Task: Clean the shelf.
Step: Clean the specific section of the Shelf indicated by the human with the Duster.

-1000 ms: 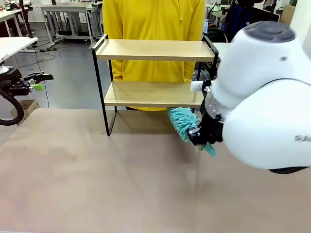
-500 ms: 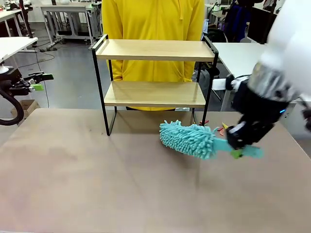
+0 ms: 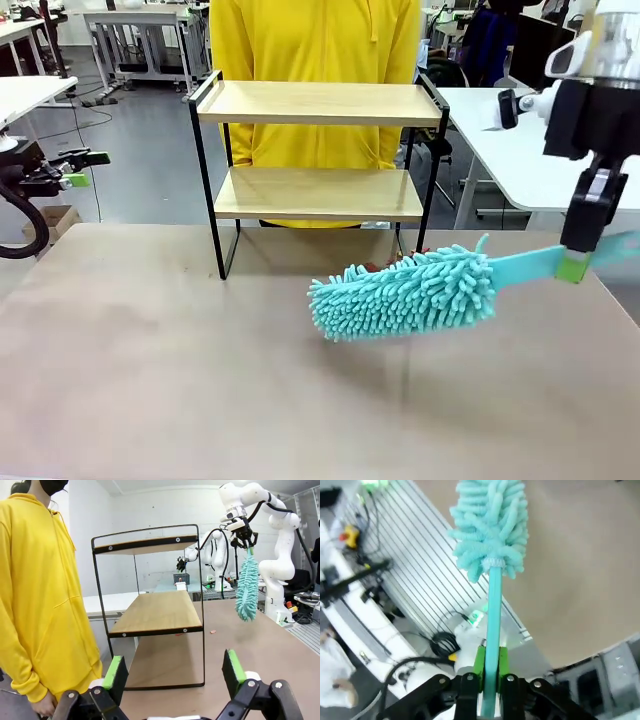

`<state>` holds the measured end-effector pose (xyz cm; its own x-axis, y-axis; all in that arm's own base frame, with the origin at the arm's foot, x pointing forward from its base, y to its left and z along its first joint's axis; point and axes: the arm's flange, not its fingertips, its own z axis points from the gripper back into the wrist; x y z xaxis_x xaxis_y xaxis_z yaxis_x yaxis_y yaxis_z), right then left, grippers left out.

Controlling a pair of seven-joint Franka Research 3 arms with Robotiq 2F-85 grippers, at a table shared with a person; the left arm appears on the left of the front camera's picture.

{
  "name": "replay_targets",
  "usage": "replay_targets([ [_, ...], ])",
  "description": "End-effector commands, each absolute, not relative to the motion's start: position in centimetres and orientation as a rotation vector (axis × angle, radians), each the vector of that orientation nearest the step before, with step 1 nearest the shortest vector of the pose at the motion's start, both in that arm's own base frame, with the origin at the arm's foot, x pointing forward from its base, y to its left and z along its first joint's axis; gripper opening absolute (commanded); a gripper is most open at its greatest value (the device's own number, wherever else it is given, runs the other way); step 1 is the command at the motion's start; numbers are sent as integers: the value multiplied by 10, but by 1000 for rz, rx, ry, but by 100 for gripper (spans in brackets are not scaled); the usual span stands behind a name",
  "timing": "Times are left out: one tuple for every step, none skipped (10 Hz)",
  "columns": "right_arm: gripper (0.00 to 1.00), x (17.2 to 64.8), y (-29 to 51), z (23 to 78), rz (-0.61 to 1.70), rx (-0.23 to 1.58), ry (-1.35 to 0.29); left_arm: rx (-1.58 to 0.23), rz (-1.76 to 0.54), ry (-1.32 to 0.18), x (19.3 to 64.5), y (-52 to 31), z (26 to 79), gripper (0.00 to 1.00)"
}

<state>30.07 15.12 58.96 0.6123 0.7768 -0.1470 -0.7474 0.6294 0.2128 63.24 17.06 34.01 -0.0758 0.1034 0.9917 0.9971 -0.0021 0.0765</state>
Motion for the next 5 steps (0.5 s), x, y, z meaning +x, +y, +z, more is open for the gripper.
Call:
replay_targets([
  [13,327,131,606,942,117,249,-1246,-1218,-1340,631,170,343,100],
  [13,329,122,611,969,118,254,-1246,-1218,-1340,631,170,343,100],
  [13,327,114,615,994,103,247,-1246,-1218,-1340,631,170,343,100],
  [13,324,110,617,998,122,229,-1246,-1218,-1340,631,170,343,100],
  [13,320,108,617,1004,128,215,-1246,-1218,-1340,631,170,343,100],
])
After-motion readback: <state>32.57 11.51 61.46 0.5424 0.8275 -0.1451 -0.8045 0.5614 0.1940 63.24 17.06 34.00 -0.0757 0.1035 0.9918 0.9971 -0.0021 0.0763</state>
